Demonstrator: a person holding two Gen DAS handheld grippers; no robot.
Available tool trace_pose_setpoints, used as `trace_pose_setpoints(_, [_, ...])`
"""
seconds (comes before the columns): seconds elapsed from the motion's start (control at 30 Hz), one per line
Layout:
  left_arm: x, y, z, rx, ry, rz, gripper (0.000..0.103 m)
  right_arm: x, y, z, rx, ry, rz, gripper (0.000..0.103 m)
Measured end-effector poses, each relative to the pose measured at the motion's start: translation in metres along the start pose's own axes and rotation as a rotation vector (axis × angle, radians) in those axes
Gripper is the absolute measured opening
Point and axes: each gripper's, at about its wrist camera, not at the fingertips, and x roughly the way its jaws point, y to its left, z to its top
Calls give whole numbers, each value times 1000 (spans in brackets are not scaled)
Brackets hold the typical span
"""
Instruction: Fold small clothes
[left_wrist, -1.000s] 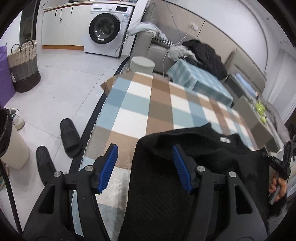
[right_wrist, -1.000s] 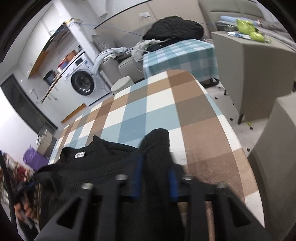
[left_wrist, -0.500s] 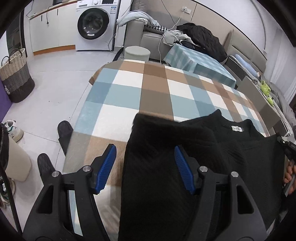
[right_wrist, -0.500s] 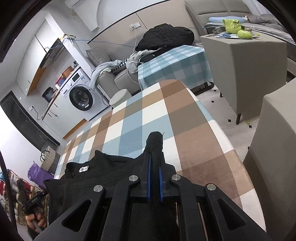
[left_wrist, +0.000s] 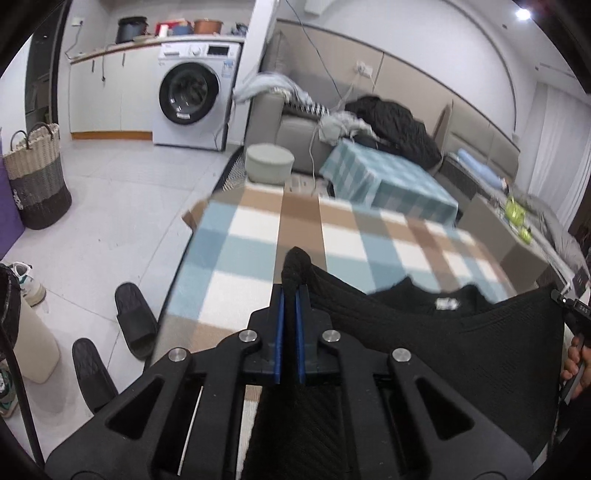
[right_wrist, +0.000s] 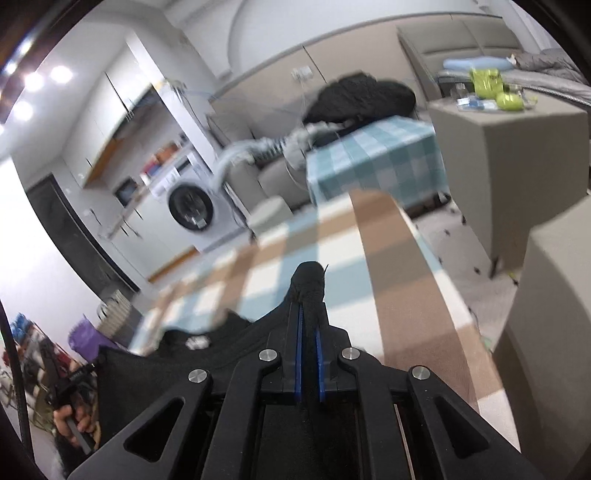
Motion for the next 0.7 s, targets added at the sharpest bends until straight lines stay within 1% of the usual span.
trace_pose_setpoints(0.03, [-5,-1,4,0,-14,4,3,-3,2,6,9,-18,1,5])
trace_pose_setpoints(0.1, [-5,-2,14,-1,-29,21,3,-3,6,15,16,-35,-28,5])
trace_pose_setpoints(0.17, [2,1,20,-22,-21,26,3,7,6,22,24,-30,-82,5])
trace_pose_setpoints(0.2, [8,2,21,-33,-4,30,4,13,6,23,27,-17,-111,5])
trace_pose_setpoints(0.23, [16,4,20,-54,32,47,5,21,4,23,37,12,-145,14])
trace_pose_setpoints(0.27, [25,6,19,-71,78,72,6,28,0,22,59,47,-180,17])
trace_pose_setpoints(0.3, [29,8,16,-76,98,85,9,32,-4,20,80,69,-208,19])
trace_pose_setpoints(0.37, [32,12,6,-75,122,101,16,32,-8,15,91,90,-212,20])
trace_pose_setpoints(0.43, [29,15,-3,-73,128,99,28,24,-9,8,79,108,-203,27])
trace_pose_setpoints(0.53, [21,16,-20,-57,143,102,36,13,-8,-4,56,145,-195,36])
trace_pose_setpoints(0.6, [12,13,-30,-44,154,99,40,7,-6,-16,38,187,-190,39])
trace_pose_setpoints(0.7, [-4,5,-46,-10,166,91,43,-7,-4,-35,21,230,-188,43])
